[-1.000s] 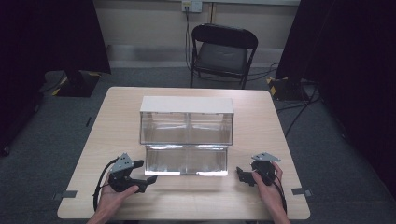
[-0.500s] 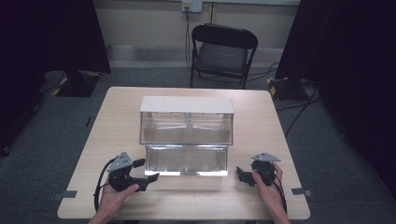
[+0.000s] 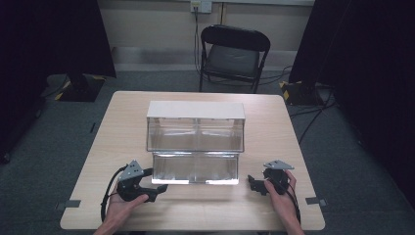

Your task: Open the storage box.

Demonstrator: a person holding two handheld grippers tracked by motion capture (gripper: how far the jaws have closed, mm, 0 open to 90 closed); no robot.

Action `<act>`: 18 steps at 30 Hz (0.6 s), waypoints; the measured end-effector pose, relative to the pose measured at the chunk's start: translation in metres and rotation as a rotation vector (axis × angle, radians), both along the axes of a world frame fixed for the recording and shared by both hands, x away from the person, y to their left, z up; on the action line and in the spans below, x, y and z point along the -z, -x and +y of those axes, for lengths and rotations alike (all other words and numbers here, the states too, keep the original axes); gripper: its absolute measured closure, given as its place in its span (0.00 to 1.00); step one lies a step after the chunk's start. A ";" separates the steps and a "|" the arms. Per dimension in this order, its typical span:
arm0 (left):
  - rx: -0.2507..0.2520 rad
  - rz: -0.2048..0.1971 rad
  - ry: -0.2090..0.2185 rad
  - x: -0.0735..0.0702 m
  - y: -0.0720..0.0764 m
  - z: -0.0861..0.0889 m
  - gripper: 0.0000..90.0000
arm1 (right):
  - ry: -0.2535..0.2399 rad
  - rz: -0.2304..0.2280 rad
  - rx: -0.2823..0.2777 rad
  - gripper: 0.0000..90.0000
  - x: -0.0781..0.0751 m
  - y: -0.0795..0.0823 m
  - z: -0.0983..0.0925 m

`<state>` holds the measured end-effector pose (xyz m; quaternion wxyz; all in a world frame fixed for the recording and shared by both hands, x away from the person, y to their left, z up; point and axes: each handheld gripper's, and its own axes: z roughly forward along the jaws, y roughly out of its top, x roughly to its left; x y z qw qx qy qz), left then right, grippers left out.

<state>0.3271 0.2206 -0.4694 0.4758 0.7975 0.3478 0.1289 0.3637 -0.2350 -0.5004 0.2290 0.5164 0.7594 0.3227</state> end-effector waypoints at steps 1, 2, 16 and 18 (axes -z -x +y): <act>-0.001 0.005 0.008 0.000 0.000 -0.001 0.19 | 0.001 -0.001 -0.001 0.09 0.000 0.000 0.000; 0.002 0.010 0.012 0.000 0.000 0.000 0.20 | 0.000 0.000 0.000 0.09 0.000 0.000 0.000; 0.022 0.017 0.036 -0.003 0.001 0.003 0.18 | 0.000 0.000 0.000 0.09 0.000 0.000 0.000; 0.019 0.014 0.034 -0.003 0.001 0.003 0.18 | 0.000 0.000 0.000 0.09 0.000 0.000 0.000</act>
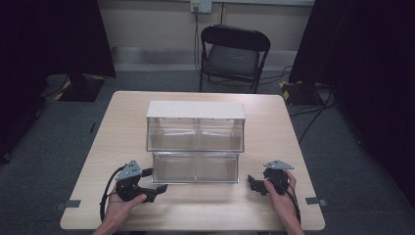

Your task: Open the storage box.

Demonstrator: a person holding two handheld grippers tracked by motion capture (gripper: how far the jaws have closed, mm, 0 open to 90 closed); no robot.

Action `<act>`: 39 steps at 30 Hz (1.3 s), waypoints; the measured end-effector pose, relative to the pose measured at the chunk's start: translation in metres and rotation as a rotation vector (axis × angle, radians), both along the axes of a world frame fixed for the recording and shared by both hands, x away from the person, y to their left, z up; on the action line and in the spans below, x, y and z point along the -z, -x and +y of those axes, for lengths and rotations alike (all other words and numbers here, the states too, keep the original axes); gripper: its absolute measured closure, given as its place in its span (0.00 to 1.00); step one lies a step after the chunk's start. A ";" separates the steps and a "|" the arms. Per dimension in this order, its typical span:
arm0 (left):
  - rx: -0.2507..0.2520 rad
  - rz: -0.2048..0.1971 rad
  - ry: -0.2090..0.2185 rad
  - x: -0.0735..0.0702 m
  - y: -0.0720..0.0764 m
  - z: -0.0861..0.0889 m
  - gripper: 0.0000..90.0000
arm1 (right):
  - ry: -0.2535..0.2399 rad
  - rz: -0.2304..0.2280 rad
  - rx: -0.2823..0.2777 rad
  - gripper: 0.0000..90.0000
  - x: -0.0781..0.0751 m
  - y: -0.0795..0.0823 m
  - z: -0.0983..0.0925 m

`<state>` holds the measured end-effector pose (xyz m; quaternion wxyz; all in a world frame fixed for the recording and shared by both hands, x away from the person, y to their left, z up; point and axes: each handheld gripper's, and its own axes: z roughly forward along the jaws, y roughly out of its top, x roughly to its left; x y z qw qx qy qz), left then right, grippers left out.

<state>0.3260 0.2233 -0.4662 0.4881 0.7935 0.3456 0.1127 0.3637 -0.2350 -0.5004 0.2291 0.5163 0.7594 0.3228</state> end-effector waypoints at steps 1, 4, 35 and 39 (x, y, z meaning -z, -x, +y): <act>0.001 0.002 0.002 0.000 0.000 0.000 0.18 | 0.000 0.000 0.000 0.09 0.000 0.000 0.000; 0.003 0.000 0.010 0.000 0.000 0.000 0.18 | 0.000 0.000 0.000 0.09 0.000 0.000 0.000; -0.001 -0.034 -0.008 -0.007 0.003 -0.005 0.14 | 0.002 0.001 0.002 0.08 0.000 -0.001 0.001; 0.004 -0.042 -0.006 -0.010 0.004 -0.004 0.14 | 0.001 0.001 0.002 0.08 0.000 -0.001 0.001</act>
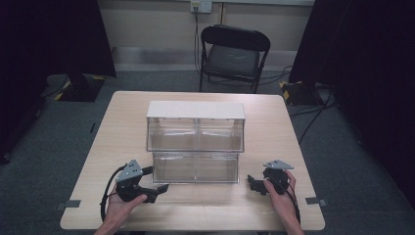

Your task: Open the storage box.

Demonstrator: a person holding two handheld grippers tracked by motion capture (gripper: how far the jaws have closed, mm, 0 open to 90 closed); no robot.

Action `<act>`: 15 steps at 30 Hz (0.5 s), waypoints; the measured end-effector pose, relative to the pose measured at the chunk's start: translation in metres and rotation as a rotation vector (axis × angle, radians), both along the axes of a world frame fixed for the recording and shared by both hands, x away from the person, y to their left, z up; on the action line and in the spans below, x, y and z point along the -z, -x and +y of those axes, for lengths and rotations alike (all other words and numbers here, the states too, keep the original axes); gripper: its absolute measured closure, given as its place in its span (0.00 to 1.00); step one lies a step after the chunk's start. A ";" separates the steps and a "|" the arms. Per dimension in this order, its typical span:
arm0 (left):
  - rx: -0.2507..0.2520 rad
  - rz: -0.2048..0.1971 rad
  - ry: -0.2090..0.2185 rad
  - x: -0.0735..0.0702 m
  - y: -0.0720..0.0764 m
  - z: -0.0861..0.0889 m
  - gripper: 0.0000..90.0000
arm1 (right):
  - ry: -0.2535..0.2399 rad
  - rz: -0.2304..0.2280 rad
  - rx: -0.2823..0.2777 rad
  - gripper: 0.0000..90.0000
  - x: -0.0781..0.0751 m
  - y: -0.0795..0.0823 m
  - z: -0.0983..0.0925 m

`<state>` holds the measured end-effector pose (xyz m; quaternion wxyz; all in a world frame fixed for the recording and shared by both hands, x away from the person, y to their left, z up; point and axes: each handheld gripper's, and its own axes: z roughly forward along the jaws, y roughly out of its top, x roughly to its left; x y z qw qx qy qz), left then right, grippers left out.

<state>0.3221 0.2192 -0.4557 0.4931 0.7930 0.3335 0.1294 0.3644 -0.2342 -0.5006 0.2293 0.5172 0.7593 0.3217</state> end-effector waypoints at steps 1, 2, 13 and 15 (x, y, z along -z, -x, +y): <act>0.000 0.000 0.000 0.000 0.000 0.000 0.14 | 0.000 0.000 0.000 0.08 0.000 0.000 0.000; 0.002 0.012 0.013 -0.002 0.000 0.001 0.15 | 0.000 0.000 0.000 0.08 0.000 0.000 0.000; -0.020 -0.011 0.043 -0.005 -0.001 0.004 0.17 | 0.001 0.000 0.000 0.08 0.000 0.000 0.000; -0.017 -0.011 0.048 -0.007 -0.002 0.004 0.17 | 0.000 0.000 0.000 0.08 0.000 0.000 0.000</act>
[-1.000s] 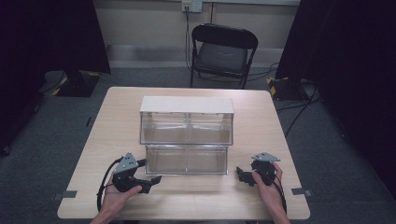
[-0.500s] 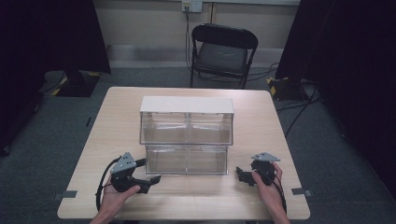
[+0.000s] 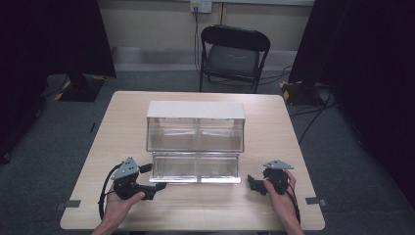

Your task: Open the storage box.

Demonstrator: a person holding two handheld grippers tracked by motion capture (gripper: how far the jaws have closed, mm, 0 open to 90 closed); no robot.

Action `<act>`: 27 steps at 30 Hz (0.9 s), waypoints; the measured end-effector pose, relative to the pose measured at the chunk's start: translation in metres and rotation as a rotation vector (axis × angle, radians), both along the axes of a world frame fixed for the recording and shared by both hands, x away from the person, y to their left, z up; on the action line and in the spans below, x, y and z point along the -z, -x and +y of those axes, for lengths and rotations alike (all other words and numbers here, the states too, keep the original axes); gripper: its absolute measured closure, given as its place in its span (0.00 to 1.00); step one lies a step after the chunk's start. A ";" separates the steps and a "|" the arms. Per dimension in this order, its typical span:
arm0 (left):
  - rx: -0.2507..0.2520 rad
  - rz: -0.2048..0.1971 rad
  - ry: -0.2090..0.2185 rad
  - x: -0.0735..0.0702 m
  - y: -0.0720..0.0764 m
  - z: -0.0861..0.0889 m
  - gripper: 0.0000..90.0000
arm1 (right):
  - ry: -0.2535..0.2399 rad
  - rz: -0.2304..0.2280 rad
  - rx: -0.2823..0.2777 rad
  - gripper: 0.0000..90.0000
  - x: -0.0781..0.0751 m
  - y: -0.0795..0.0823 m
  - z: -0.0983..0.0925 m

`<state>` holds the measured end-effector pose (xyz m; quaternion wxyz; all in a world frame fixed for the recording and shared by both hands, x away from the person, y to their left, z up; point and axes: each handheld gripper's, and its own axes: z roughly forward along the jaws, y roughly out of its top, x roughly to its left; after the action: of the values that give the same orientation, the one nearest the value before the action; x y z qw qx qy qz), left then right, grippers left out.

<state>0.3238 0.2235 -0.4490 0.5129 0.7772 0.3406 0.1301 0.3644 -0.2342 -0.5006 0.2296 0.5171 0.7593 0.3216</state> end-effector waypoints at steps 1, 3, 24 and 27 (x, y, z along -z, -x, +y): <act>0.000 0.000 0.000 0.000 0.000 0.000 0.17 | 0.000 0.000 0.000 0.08 0.000 0.000 0.000; 0.004 0.006 0.003 0.000 0.000 0.000 0.17 | 0.000 0.000 0.000 0.08 0.000 0.000 0.000; 0.001 0.005 -0.003 -0.006 -0.003 -0.004 0.14 | 0.000 0.000 0.000 0.08 0.000 0.000 0.000; -0.012 -0.005 0.002 -0.009 -0.005 -0.005 0.13 | 0.000 -0.001 0.000 0.08 0.000 0.000 0.000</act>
<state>0.3284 0.2184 -0.4398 0.5136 0.7743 0.3442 0.1348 0.3644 -0.2342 -0.5007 0.2299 0.5169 0.7591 0.3220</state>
